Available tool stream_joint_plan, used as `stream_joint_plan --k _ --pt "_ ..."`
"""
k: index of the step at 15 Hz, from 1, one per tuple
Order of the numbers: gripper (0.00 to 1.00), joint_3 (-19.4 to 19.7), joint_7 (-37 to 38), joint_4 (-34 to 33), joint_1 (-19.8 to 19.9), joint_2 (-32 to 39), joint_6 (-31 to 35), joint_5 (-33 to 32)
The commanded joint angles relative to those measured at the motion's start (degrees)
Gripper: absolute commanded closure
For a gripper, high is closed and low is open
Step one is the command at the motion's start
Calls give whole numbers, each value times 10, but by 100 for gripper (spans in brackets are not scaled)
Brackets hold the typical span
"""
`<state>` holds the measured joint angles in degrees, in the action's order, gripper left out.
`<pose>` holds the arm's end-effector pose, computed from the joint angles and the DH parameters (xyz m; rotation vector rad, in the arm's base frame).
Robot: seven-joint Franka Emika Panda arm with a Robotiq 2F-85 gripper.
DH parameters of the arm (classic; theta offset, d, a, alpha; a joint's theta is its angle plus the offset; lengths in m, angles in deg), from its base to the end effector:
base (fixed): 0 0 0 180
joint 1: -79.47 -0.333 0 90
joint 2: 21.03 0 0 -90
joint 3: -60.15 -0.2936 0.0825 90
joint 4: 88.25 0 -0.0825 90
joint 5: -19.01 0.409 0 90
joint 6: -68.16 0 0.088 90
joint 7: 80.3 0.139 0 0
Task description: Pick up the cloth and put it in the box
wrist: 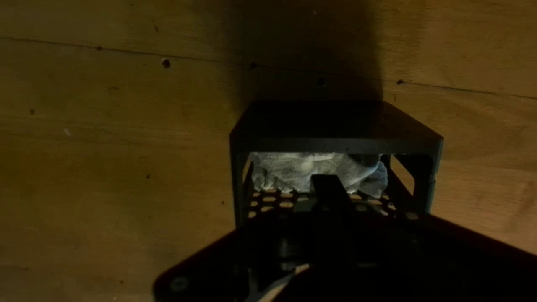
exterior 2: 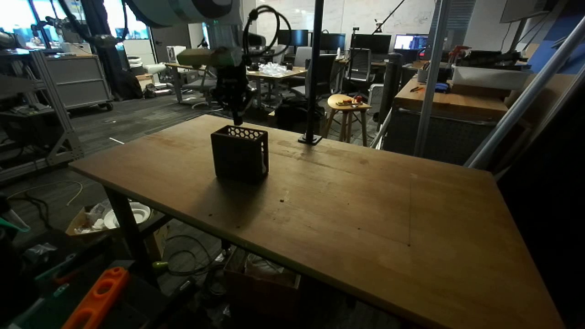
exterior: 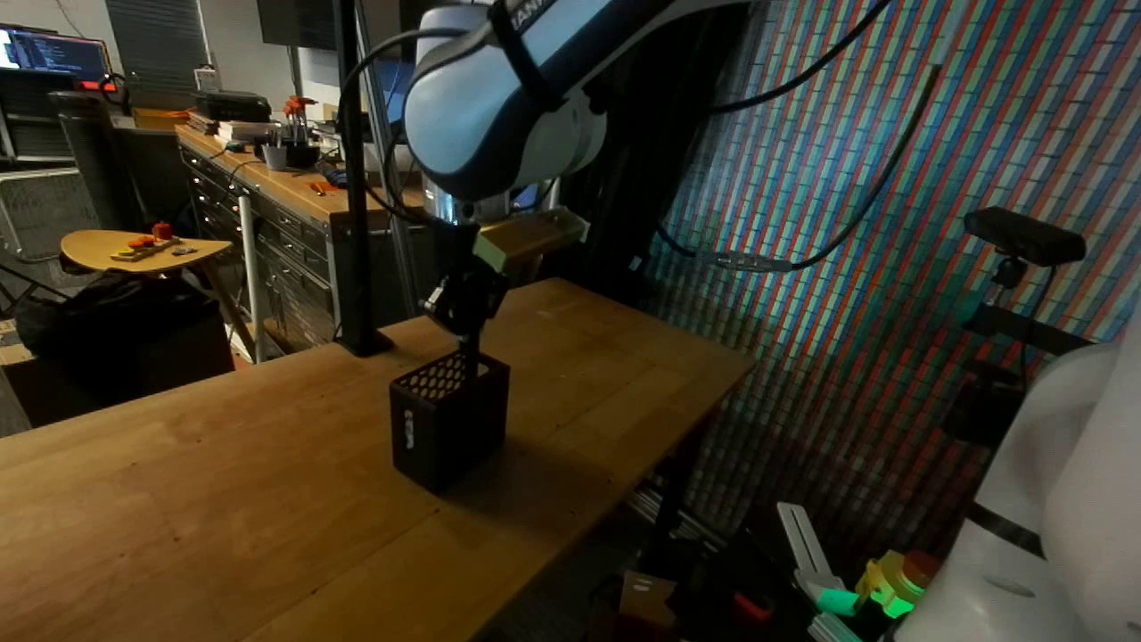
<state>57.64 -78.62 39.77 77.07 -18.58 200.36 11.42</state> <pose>0.5505 0.0415 0.2841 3.0376 0.2189 0.0546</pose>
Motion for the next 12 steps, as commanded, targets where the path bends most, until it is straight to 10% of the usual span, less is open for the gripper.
stream_joint_plan --k 1,4,5,6,12 --pt "100 6 16 3 5 -94 -59 -51" --pt "99 8 17 -18 19 -144 -99 -87" --pt "73 6 8 -11 14 -108 -73 -63" --pt "98 7 7 -12 17 -122 -80 -66" --pt "73 5 7 -8 16 -104 -81 -66"
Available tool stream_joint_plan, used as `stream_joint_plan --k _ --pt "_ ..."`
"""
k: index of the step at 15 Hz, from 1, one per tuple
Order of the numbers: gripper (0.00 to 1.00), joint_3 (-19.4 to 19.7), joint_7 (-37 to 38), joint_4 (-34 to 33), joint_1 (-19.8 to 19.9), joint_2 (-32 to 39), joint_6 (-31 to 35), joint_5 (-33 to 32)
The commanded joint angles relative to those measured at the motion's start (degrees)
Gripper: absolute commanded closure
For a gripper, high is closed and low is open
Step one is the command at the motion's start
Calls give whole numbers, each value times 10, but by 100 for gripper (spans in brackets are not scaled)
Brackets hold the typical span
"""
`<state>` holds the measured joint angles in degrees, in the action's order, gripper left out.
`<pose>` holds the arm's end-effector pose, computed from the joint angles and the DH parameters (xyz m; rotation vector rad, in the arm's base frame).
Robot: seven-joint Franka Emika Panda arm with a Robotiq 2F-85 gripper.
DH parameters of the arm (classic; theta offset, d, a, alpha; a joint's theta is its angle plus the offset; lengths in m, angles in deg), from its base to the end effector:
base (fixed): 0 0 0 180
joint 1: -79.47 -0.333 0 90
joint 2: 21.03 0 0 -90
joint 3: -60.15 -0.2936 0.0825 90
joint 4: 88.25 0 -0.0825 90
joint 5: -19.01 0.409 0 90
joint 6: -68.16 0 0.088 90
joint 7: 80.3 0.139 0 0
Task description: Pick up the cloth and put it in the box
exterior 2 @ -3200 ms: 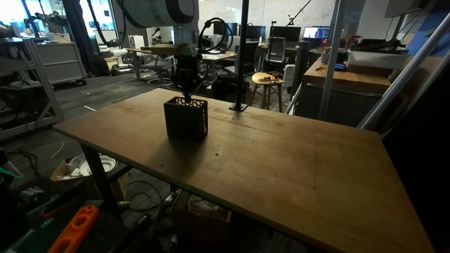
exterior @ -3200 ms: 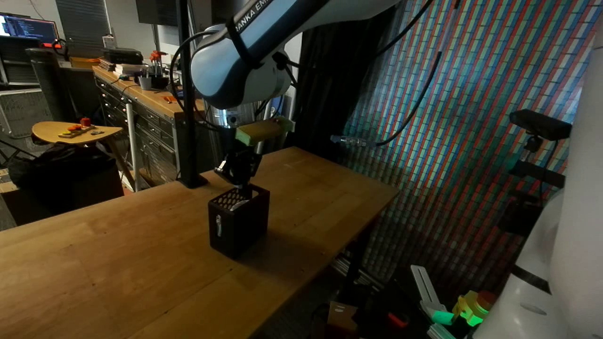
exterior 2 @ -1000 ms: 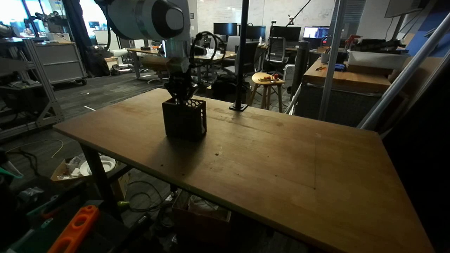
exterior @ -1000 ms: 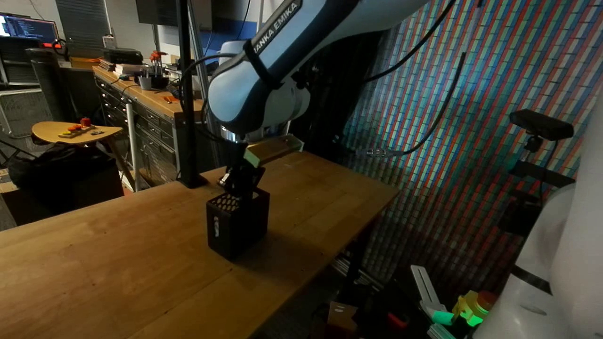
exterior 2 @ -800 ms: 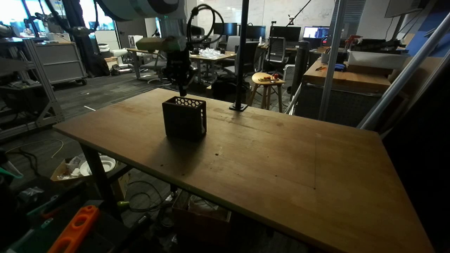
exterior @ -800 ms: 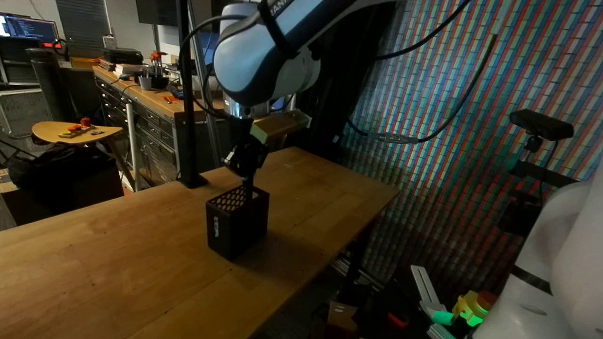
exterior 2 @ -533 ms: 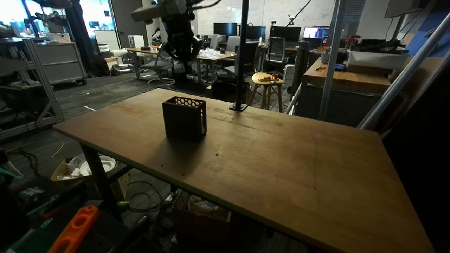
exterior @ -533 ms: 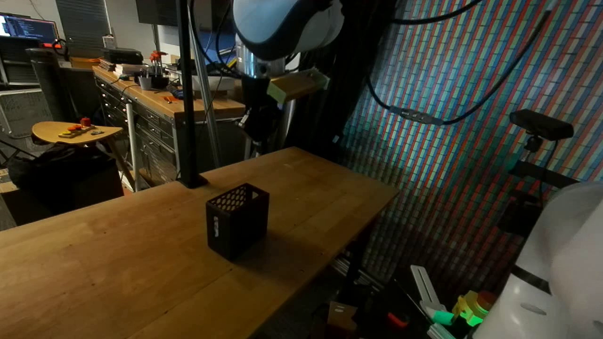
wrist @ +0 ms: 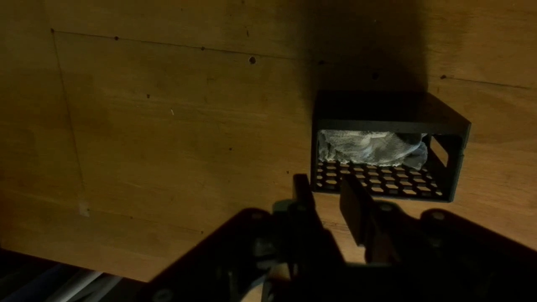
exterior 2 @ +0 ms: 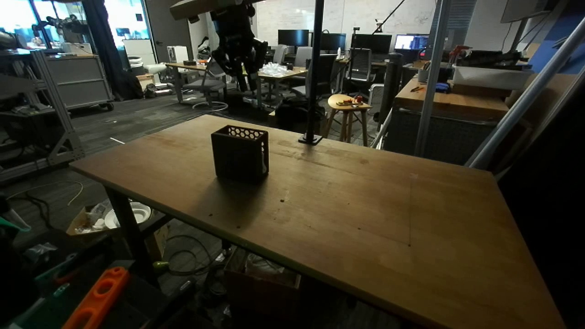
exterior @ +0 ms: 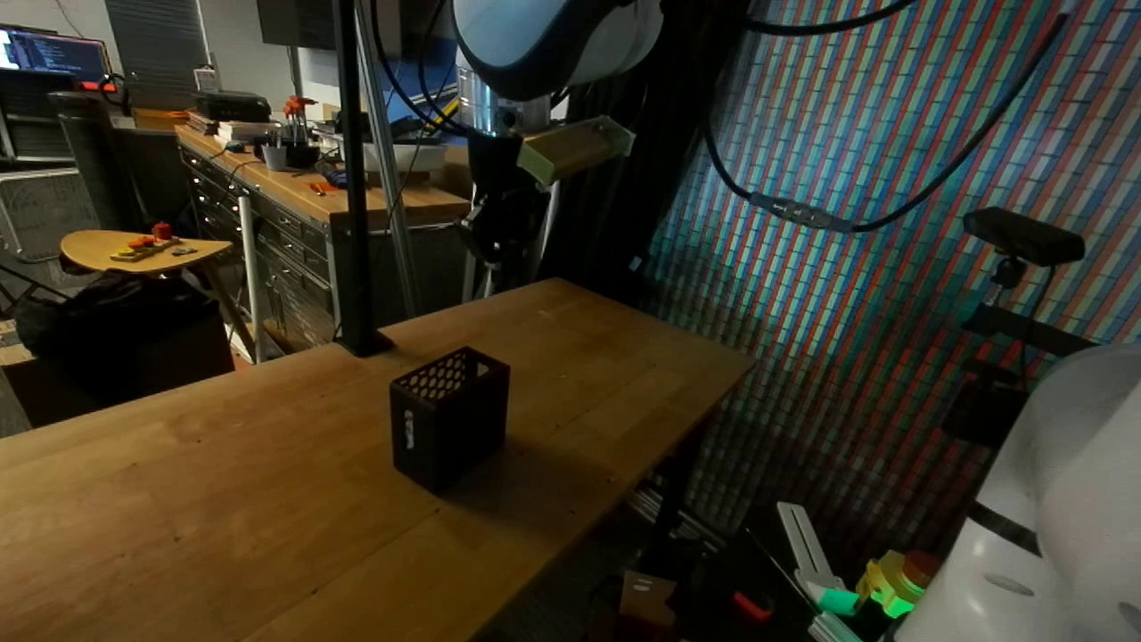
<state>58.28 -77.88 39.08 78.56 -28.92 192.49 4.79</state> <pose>0.5388 0.0102 0.3767 2.9204 0.2017 0.1384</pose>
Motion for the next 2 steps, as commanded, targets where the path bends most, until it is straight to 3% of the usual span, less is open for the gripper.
stream_joint_plan --k 1,2 --pt "73 -1 0 -1 1 0 -2 1" --pt "73 -1 0 -2 1 0 -2 1"
